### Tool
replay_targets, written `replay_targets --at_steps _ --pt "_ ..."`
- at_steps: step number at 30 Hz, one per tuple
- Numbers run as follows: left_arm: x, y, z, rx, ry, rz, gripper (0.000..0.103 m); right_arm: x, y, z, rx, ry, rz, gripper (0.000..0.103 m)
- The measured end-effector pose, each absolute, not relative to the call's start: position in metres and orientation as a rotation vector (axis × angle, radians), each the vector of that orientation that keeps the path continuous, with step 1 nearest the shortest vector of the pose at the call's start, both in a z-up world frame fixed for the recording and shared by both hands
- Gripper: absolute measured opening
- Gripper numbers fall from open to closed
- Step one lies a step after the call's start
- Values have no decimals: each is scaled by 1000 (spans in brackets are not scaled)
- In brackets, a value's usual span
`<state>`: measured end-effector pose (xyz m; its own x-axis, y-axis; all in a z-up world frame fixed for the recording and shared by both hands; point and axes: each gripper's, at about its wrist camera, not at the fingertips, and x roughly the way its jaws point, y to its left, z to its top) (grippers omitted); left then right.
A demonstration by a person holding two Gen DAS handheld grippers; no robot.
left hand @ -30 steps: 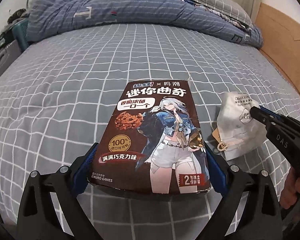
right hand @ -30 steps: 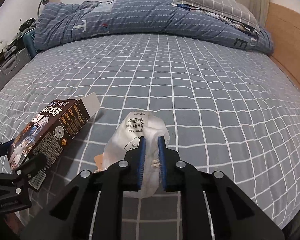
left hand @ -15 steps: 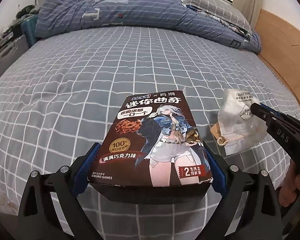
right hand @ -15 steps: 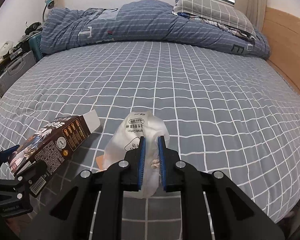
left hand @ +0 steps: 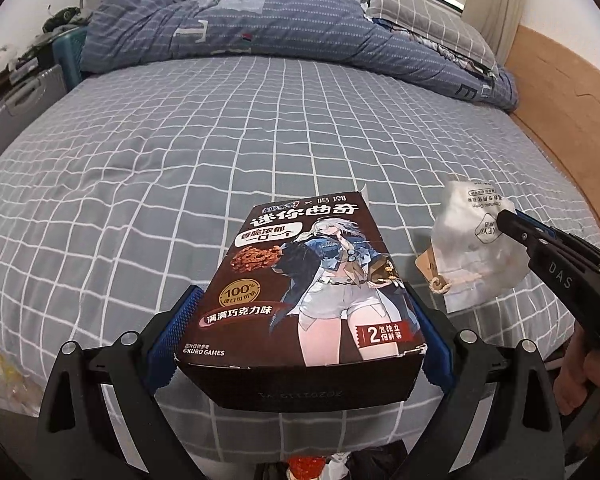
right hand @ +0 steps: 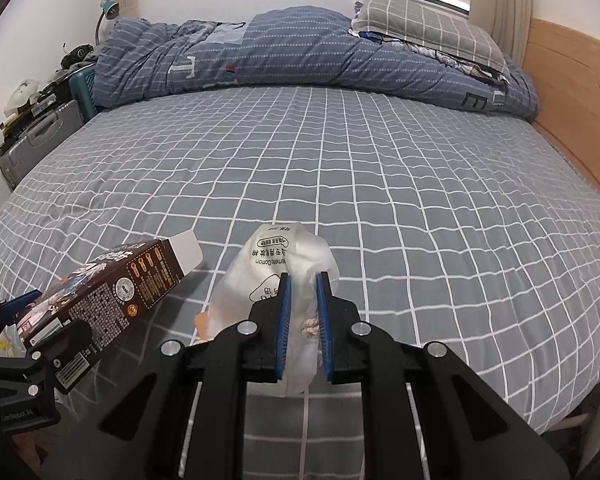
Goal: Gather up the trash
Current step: 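Lift the cookie box and mask packet and carry both over the bin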
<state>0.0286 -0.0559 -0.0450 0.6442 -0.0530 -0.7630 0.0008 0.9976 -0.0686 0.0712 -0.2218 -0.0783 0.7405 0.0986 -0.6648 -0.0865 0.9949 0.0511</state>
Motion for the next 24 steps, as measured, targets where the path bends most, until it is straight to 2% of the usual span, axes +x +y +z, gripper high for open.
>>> replay_targets --at_steps 24 --pt "-33 -50 -39 -67 850 -13 92 6 -213 -81 16 737 117 13"
